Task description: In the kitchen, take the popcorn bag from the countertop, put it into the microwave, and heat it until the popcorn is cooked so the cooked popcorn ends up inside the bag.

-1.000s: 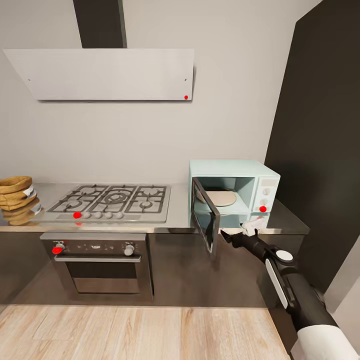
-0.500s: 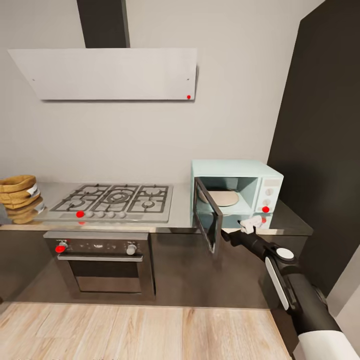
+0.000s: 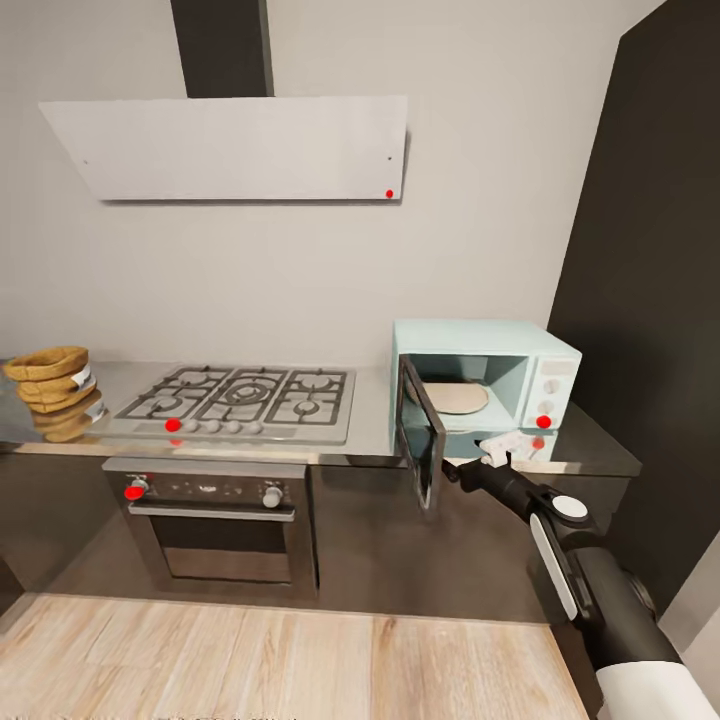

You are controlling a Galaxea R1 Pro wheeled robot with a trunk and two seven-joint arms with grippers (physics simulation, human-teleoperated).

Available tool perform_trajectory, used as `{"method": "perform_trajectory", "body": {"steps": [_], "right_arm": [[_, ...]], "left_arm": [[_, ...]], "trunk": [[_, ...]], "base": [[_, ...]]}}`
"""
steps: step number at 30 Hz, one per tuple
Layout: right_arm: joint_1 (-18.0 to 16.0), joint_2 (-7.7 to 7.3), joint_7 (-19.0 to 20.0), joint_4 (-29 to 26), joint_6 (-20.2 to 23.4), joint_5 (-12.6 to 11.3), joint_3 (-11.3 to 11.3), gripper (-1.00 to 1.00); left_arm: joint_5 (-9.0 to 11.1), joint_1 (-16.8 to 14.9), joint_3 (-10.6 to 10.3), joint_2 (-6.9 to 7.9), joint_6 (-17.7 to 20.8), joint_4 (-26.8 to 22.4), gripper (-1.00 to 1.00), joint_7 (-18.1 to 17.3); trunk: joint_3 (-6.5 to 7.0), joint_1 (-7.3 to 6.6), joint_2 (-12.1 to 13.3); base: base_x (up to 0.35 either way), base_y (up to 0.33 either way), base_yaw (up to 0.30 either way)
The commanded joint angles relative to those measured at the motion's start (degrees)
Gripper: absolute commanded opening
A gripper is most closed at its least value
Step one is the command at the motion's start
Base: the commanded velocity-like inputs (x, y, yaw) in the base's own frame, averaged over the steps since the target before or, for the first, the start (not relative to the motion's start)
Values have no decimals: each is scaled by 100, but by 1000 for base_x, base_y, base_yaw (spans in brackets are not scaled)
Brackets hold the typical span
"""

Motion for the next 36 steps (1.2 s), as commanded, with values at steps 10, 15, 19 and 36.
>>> {"method": "perform_trajectory", "body": {"steps": [10, 15, 19, 36], "right_arm": [[1, 1, 58, -15, 34, 4, -6, 100], [230, 1, 54, -397, 36, 4, 1, 100], [283, 1, 50, -475, 51, 4, -4, 100], [281, 1, 40, -462, 70, 4, -15, 100]], "left_arm": [[-4, -5, 25, -2, -20, 7, 100, 5], [-4, -5, 25, -2, -20, 7, 100, 5], [-4, -5, 25, -2, -20, 7, 100, 5], [-4, -5, 25, 1, -20, 7, 100, 5]], "trunk": [[-7, 0, -4], [-15, 0, -4], [-27, 0, -4], [-51, 0, -4]], "base": [[0, 0, 92], [0, 0, 69], [0, 0, 101], [0, 0, 40]]}}
